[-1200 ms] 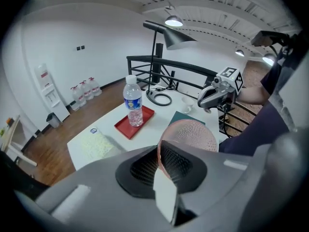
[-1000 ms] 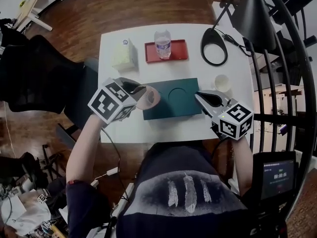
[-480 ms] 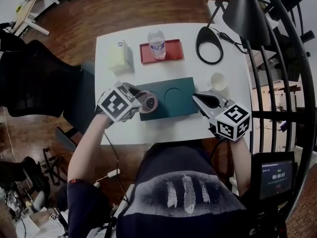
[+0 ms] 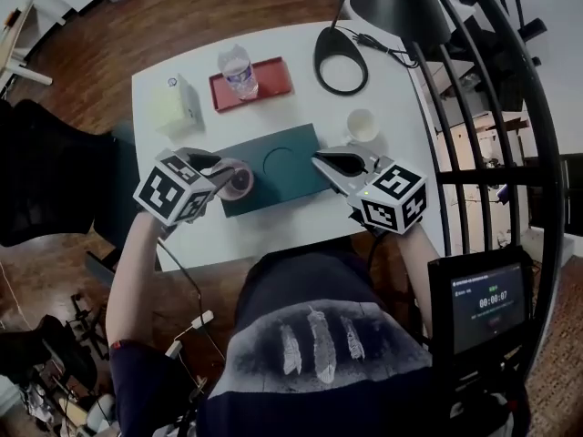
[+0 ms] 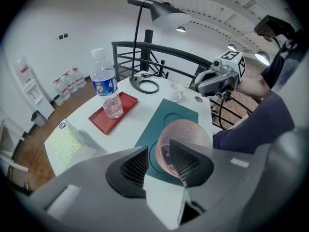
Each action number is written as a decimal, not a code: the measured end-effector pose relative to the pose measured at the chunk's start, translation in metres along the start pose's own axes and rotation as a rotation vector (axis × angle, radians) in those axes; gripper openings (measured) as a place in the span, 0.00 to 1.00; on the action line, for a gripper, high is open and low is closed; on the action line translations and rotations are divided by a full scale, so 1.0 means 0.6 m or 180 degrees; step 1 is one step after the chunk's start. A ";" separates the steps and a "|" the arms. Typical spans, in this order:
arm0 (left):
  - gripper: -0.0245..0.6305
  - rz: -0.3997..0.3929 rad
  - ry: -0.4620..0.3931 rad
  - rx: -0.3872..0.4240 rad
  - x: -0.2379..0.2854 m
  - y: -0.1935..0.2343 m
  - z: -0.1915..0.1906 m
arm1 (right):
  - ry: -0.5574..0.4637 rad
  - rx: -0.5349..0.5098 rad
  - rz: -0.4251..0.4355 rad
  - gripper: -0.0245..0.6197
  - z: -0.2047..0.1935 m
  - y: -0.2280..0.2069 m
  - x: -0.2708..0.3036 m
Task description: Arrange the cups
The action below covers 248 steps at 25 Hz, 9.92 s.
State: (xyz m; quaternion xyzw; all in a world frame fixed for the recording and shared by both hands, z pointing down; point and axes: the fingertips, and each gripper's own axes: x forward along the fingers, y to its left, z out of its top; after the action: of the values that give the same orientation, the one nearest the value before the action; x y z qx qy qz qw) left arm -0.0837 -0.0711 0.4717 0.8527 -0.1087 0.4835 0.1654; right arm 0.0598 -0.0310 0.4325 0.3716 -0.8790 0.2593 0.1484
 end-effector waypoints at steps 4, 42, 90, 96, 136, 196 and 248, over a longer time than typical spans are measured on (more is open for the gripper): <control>0.31 0.0070 -0.0121 -0.0098 -0.016 0.015 0.003 | 0.0014 0.0028 -0.0037 0.04 -0.006 -0.005 -0.005; 0.50 -0.0378 -0.1133 -0.0618 -0.117 0.010 0.062 | 0.0070 0.0028 -0.0109 0.04 -0.004 -0.026 -0.014; 0.06 -0.0380 -0.2924 -0.0386 -0.277 -0.131 0.105 | -0.0429 -0.0301 0.0375 0.04 0.101 0.094 -0.037; 0.06 -0.0141 -0.2996 -0.0500 -0.296 -0.113 0.102 | -0.0456 -0.0302 0.0362 0.04 0.106 0.083 -0.045; 0.06 -0.0030 -0.2768 -0.0691 -0.220 -0.092 0.127 | -0.0468 0.0120 -0.1410 0.31 0.065 -0.198 -0.252; 0.06 0.0875 -0.2074 -0.1101 -0.133 -0.105 0.167 | 0.0857 -0.1670 0.0680 0.68 -0.120 -0.287 -0.022; 0.06 0.1077 -0.2524 -0.1242 -0.233 -0.094 0.049 | 0.0528 -0.1679 0.1461 0.68 0.005 0.020 0.053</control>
State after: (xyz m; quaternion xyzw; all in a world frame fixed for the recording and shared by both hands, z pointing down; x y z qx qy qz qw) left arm -0.1123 -0.0271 0.3272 0.8948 -0.3898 0.1112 0.1871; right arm 0.0292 -0.0440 0.4401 0.0911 -0.9612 0.0794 0.2480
